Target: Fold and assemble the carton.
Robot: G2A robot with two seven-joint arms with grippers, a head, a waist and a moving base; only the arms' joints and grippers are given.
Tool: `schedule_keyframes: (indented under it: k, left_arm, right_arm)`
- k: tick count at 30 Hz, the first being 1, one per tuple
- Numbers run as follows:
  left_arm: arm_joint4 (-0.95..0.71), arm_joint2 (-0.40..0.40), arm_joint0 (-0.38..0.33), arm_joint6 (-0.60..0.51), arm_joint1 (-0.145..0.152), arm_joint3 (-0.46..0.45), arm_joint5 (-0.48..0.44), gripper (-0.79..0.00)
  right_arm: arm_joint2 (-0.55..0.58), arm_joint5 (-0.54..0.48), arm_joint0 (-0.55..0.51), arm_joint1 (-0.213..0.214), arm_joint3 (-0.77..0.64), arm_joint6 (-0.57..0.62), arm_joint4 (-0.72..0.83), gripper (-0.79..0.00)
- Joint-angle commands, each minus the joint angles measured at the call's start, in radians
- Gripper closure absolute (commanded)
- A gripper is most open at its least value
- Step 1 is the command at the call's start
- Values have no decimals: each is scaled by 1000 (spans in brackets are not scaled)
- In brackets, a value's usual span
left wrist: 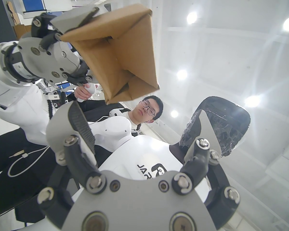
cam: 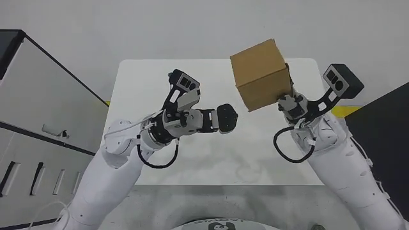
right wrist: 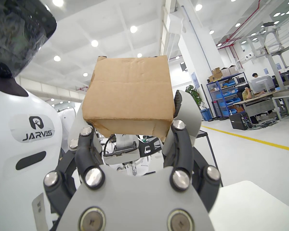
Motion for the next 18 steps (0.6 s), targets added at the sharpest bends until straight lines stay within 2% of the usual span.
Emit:
schedule_keyframes:
  k: [1,5,12,18]
  left_arm:
    - [2,-5,5,-2,0,-1,1,-785]
    - [13,-7,11,-7,0,1,6,-785]
    - [31,-9,11,5,0,-3,7,-785]
    - [134,-84,20,7,12,-30,43,-785]
  right_arm:
    - [11,0,-19,5,7,17,65,0]
    - [43,0,-46,15,7,80,157,0]
    - [54,0,-48,16,6,88,163,0]
    - [102,12,-56,15,-15,136,58,0]
